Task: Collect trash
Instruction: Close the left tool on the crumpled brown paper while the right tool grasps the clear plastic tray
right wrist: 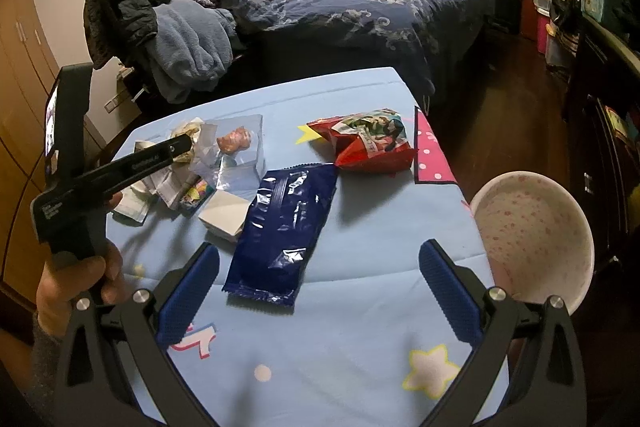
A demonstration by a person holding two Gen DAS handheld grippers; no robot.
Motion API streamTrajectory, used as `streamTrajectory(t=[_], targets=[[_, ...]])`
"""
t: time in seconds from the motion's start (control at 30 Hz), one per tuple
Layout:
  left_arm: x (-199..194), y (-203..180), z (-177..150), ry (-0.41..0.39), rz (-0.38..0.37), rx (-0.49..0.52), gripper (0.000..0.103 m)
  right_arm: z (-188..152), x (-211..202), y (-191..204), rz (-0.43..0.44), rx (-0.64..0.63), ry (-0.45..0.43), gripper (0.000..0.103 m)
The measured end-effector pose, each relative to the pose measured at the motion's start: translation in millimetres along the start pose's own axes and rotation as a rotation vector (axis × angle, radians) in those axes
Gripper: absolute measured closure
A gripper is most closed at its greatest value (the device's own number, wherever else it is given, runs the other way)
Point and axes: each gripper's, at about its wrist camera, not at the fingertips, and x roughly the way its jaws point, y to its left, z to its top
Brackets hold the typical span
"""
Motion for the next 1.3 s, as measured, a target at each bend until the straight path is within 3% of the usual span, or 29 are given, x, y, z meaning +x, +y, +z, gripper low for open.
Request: streamTrajectory(t=[0.33,0.37,0.4,0.73,0.93,1.3], targets=[[16.1,-1.3,-0.3,0.028,0.003,0.003,0.066,2.2,1.9,-2.8,-0.003,0.001,-0.011,0.003],[15.9,-0.9,-0.6,0.025,0.001,-0.001,0.071,3.4,2.9,-2.9,-0.002,-0.001,-0.011,0.003],[15.7,0.0,-1.1,0.023,0.004,-0.005,0.088,4.1,3.2,-2.6,0.000,-0.003,-0.013,0.003],[-14.5,16.8,2.0,-0.064,-0.002,-0.059,0.091,38.1,25.5,28.6,0.041,-0.071,-0.038,0.003],[-45.4,30.4,2.6,-0.140,0.021,-0.069,0.090,60.6,74.6,62.5,0.062,-0.118,0.027,0.003],[-50.7,54.5,-4.8,-0.130,-0.005,-0.111,0.090,71.2,126.0,79.6,-0.006,-0.101,0.091,0.003]])
